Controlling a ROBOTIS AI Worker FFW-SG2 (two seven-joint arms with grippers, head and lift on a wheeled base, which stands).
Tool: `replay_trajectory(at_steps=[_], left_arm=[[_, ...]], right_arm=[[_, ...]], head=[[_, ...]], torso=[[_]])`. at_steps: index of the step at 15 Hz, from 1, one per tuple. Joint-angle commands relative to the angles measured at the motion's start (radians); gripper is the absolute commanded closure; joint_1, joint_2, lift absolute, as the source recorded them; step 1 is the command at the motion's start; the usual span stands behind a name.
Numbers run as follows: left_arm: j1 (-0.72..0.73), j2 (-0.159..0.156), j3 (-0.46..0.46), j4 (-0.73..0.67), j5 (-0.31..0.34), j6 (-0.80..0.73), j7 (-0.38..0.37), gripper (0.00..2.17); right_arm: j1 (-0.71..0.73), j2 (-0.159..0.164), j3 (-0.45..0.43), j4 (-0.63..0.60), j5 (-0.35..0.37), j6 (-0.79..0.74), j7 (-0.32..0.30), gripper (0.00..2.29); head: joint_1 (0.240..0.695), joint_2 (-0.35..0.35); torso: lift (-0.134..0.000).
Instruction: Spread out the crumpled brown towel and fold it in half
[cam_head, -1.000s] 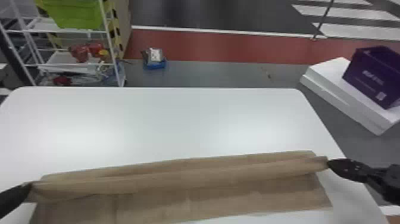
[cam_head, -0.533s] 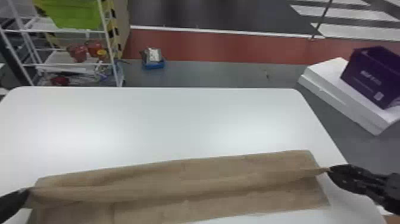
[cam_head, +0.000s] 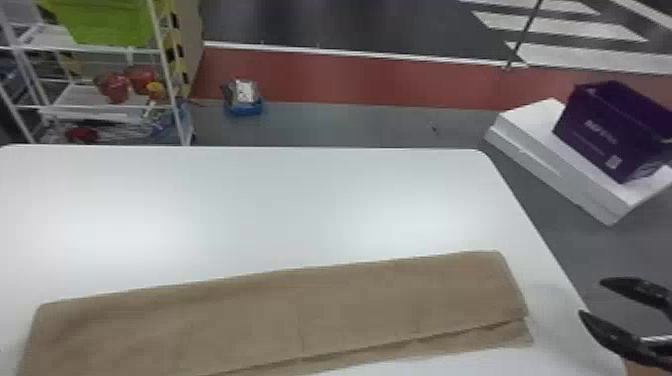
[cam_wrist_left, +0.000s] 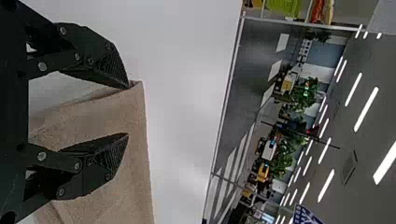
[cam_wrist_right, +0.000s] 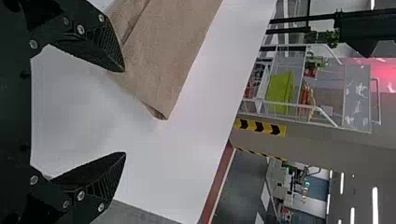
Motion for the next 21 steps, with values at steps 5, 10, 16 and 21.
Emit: replay_trajectory(at_steps=[5,10,16,21], left_arm=[[-0.009,-0.003,0.019,-0.078,0.042,0.085,0.04,0.62],[0.017,-0.003,-0.05,-0.151,0.049,0.239,0.089,0.09],[0.102,-0.003,-0.222,-0.221,-0.007,0.276,0.163,0.21],[0.112,-0.003,-0.296,-0.263,-0.083,0.34,0.213,0.21]], right_arm=[[0.012,0.096,-0.062,-0.204,-0.042,0.26,-0.011,0.12],[0.012,0.142,-0.042,-0.31,-0.034,0.435,-0.056,0.14],[0.081,0.179,0.028,-0.413,0.064,0.248,-0.056,0.29],[0.118,0.205,0.027,-0.556,0.096,0.22,-0.056,0.35]], head=[[0.695,-0.15],[0.695,-0.126],[0.695,-0.155],[0.695,-0.164]], torso=[[-0.123],[-0.123],[-0.123],[-0.123]])
